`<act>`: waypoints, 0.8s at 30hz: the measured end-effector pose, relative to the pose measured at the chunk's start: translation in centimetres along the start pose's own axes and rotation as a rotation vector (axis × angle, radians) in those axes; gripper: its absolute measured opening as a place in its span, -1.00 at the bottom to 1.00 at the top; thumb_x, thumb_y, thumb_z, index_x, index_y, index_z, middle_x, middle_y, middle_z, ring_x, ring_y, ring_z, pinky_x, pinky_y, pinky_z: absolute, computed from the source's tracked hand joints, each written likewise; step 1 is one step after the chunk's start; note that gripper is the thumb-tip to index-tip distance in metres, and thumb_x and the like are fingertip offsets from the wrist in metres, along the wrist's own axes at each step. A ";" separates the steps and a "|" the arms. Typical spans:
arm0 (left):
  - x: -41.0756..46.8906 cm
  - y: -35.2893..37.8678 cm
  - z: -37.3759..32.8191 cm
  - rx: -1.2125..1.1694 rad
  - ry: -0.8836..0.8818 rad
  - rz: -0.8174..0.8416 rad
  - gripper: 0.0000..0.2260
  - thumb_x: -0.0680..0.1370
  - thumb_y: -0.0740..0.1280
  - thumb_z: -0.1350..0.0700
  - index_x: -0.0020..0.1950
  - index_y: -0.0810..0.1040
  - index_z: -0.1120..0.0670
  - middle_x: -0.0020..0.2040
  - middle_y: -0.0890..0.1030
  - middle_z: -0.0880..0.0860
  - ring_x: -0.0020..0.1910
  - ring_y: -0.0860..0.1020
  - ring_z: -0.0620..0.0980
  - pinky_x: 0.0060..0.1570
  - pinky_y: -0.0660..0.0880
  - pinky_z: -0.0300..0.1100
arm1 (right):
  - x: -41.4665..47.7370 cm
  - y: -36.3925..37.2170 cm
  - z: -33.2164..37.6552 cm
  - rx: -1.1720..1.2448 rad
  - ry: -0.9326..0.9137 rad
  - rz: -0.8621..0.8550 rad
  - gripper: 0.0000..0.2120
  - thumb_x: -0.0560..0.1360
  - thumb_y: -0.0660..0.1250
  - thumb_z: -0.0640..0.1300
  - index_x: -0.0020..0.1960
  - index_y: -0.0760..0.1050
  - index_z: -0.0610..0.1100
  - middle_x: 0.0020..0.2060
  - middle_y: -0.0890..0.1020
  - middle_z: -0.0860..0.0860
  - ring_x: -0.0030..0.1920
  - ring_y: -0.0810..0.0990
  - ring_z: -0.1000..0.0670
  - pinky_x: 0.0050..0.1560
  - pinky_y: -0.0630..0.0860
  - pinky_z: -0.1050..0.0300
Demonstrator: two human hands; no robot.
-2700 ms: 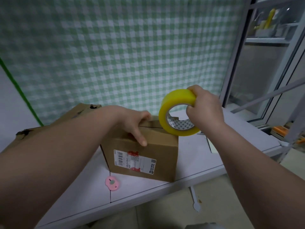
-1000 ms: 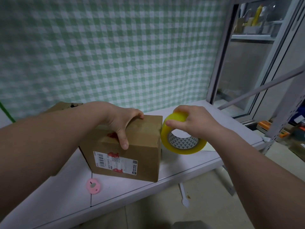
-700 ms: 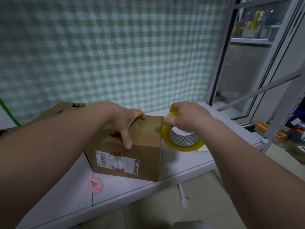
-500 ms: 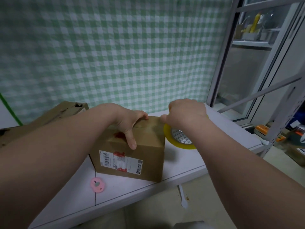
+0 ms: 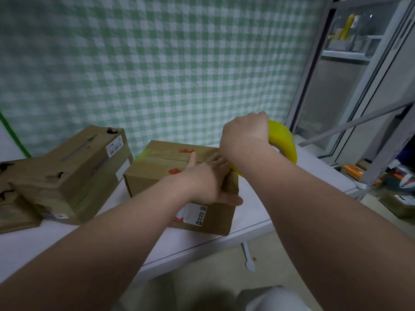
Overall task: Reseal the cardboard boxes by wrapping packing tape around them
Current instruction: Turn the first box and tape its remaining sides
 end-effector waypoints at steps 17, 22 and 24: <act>-5.0 -1.2 7.2 0.049 -0.294 0.105 -0.12 0.34 -0.19 -0.45 0.56 -0.18 0.00 0.56 -0.19 -0.05 0.53 -0.14 -0.07 0.41 -0.27 0.25 | -0.2 -0.5 0.7 -0.086 0.022 0.011 -0.87 0.55 0.09 -0.11 -0.07 0.41 -0.08 -0.14 0.49 -0.03 -0.01 0.50 -0.07 0.19 0.34 0.02; -6.3 -1.4 9.7 0.013 -0.373 0.100 -0.14 0.37 -0.18 -0.44 0.56 -0.18 0.00 0.56 -0.18 -0.03 0.53 -0.14 -0.07 0.43 -0.27 0.23 | -0.2 -0.6 0.9 -0.094 0.025 0.009 -0.87 0.54 0.10 -0.11 -0.10 0.41 -0.07 -0.19 0.48 -0.03 -0.03 0.51 -0.06 0.19 0.35 0.02; -6.4 -1.4 9.8 0.026 -0.395 0.090 -0.16 0.41 -0.16 -0.43 0.56 -0.17 0.01 0.56 -0.17 -0.01 0.54 -0.15 -0.05 0.43 -0.26 0.25 | -0.2 -0.5 0.9 -0.091 0.033 0.017 -0.87 0.54 0.10 -0.11 -0.09 0.41 -0.07 -0.22 0.46 -0.03 -0.04 0.50 -0.06 0.18 0.35 0.02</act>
Point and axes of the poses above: each hand's wrist, its own x-axis towards the middle knuckle, its own y-axis out of the palm, z = x × y, the point moved 2 cm from there along x, towards the middle knuckle
